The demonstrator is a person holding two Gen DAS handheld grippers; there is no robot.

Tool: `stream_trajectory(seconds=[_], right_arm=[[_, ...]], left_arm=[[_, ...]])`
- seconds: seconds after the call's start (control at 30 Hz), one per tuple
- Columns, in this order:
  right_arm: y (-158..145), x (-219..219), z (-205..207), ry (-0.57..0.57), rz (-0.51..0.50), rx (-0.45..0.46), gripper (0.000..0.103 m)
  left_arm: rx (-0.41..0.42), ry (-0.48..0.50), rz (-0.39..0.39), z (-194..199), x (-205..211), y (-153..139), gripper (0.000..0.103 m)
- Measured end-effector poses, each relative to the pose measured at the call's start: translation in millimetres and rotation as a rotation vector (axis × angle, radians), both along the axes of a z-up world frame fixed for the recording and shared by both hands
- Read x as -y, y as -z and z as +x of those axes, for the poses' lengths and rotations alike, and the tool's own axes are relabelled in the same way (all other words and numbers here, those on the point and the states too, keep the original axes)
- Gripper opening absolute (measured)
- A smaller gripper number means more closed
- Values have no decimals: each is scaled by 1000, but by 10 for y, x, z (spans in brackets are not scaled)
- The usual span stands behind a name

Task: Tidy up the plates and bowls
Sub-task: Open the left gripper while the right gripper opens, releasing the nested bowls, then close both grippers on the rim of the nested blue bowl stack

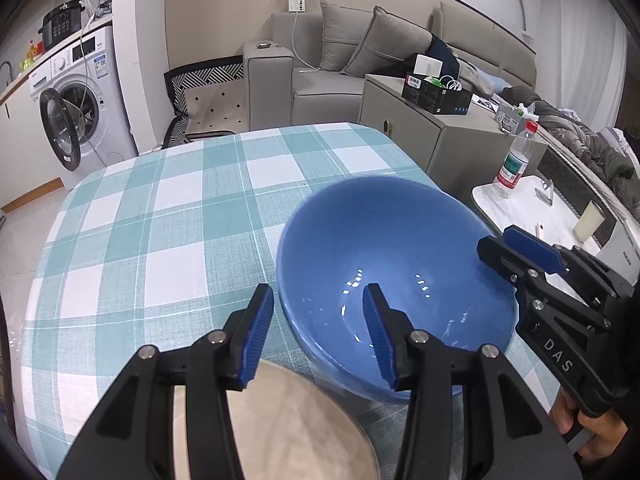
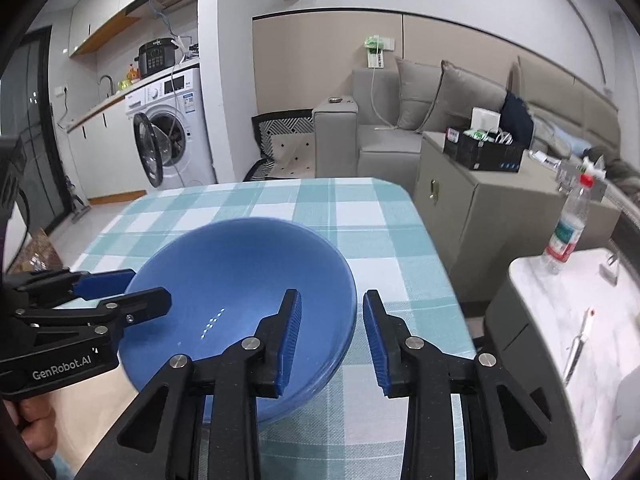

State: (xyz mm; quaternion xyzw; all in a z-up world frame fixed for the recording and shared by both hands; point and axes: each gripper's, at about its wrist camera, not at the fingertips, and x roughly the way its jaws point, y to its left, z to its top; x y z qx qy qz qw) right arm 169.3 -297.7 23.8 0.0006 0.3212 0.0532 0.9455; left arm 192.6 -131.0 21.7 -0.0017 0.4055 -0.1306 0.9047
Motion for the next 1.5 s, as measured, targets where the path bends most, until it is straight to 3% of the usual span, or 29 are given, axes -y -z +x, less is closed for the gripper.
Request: stream_trajectory(seconds=[0.1,0.27,0.33,0.5,0.63,0.7,1.17,1.5], right_arm=[[-5,68,15,-2,27,-8,36],[-33,122,-5,-18,60,-7,56],[-48,147,-21,-19,81,-2,77],[-79,221,-25,-19,139,-11,91],[-57,250,-3,-3,148,-30,96],[-42,273,10,0,164,-40,101],[124,322,88,46,215,-109,102],[225,243,146,19,266,-133,101]], left_arm=[[-2,2,-14,1,-23,-13,50],[-8,1,-31,8,-37,-22,58],[-13,3,-38,15,-47,-24,60],[-20,-1,-75,33,-91,-44,86],[-21,5,-103,43,-125,-64,92],[-30,-4,-117,68,-147,-62,103],[-101,-38,-143,200,-205,123,103],[-130,-55,-140,245,-189,211,102]])
